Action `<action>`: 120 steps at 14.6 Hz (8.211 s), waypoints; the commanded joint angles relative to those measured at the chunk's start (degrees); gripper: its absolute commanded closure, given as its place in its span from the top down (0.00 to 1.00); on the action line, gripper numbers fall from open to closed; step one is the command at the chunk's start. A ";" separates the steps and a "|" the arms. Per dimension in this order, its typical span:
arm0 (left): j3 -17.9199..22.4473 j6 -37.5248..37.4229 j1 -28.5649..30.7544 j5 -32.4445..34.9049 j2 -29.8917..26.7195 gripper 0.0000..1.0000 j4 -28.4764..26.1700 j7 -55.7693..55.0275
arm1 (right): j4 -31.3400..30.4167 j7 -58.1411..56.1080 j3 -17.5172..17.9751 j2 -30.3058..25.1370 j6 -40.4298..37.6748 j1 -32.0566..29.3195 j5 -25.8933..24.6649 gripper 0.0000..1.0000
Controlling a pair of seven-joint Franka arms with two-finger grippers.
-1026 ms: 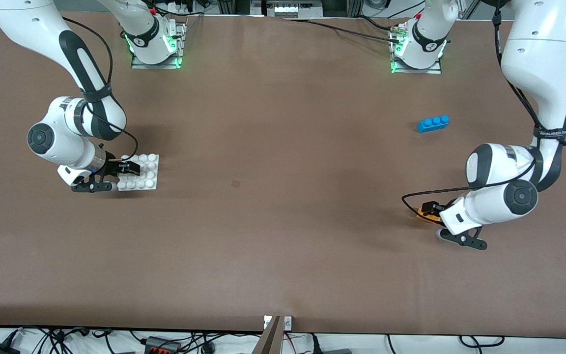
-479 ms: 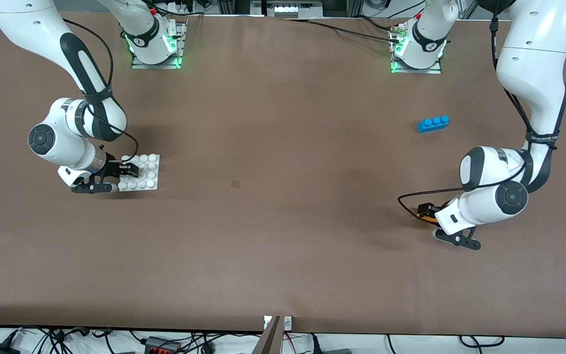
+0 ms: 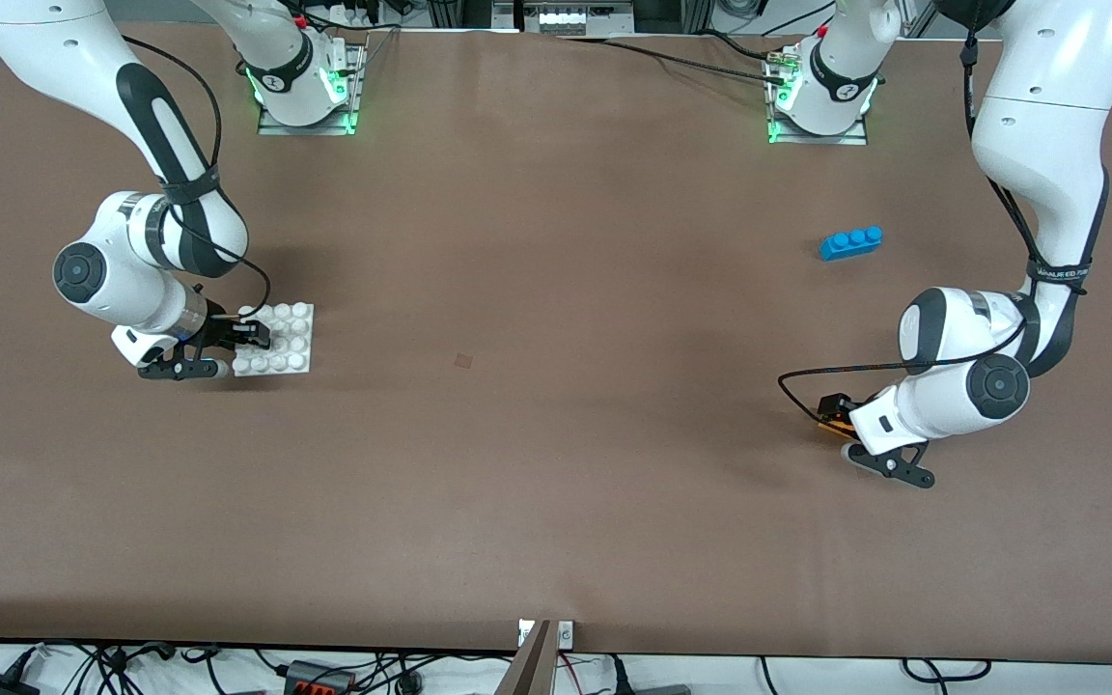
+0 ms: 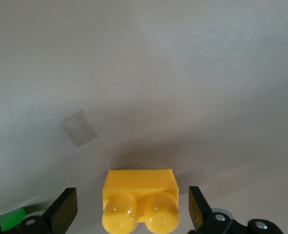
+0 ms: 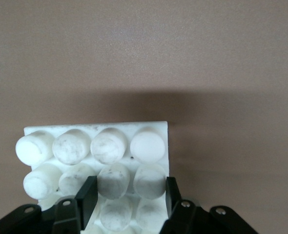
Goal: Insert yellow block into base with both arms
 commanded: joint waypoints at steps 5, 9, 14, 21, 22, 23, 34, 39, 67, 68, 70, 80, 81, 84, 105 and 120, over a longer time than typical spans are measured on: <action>0.20 1.62 0.30 1.13 0.11 1.00 -1.30 1.30 | 0.07 7.26 0.30 3.71 -0.22 11.12 0.66 0.56; 0.11 1.62 0.30 1.13 -0.15 1.00 -2.70 0.78 | 3.83 21.23 0.30 6.60 -0.31 22.19 0.75 0.56; 0.11 1.71 0.30 1.05 -0.06 1.00 -2.79 0.51 | 14.20 40.05 0.30 13.54 -0.31 32.93 0.75 0.55; -0.24 1.36 -0.40 1.05 -0.59 0.63 -2.79 0.34 | 28.79 47.99 3.36 22.61 -0.40 38.05 0.92 0.55; -0.24 1.27 -0.40 1.05 -0.59 0.58 -2.79 0.34 | 30.03 48.08 4.51 23.05 -0.40 37.87 0.92 0.55; -0.33 1.01 -0.40 1.05 -0.68 0.54 -2.79 0.34 | 31.08 48.51 5.30 23.57 -0.40 37.87 0.92 0.55; -9.99 -8.57 -1.46 0.96 -5.95 0.50 -1.74 -22.66 | 38.73 52.21 9.61 24.56 -7.31 36.64 0.66 1.00; -13.95 -8.48 -1.54 0.96 -5.77 0.49 -1.74 -32.35 | 39.00 49.15 8.65 11.39 -24.96 30.07 -0.13 1.00; -24.23 2.33 -21.67 21.70 4.07 0.51 -0.59 -75.78 | 23.89 4.22 -1.90 -29.33 -51.66 -1.50 -7.95 1.00; -24.32 2.33 -21.67 21.70 4.24 0.51 -0.68 -75.60 | 24.32 4.31 -1.90 -28.46 -48.77 -2.47 -7.87 1.00; -24.33 2.33 -21.76 21.79 4.33 0.52 -0.77 -74.73 | 25.29 3.87 -2.07 -27.05 -43.83 -2.91 -7.69 1.00; -24.24 2.33 -20.62 23.72 4.68 0.52 -1.91 -71.12 | 28.02 4.66 -1.99 -27.04 -54.45 -2.56 -7.69 1.00; -24.24 2.33 -20.62 23.72 4.69 0.52 -1.91 -71.12 | 28.10 4.84 -1.90 -27.04 -54.45 -2.39 -7.60 1.00; -24.15 2.59 -20.62 23.72 5.12 0.52 -1.91 -71.12 | 28.11 4.75 -1.81 -27.04 -54.63 -2.39 -7.51 1.00; -16.95 -17.35 -5.33 21.88 -6.82 1.00 4.42 -46.80 | 28.63 5.01 1.17 -27.04 -54.63 -2.30 -7.87 1.00; -6.34 -33.26 -0.40 1.69 -27.82 1.00 2.21 -24.12 | 29.16 5.01 1.18 -26.96 -54.80 -2.39 -7.87 1.00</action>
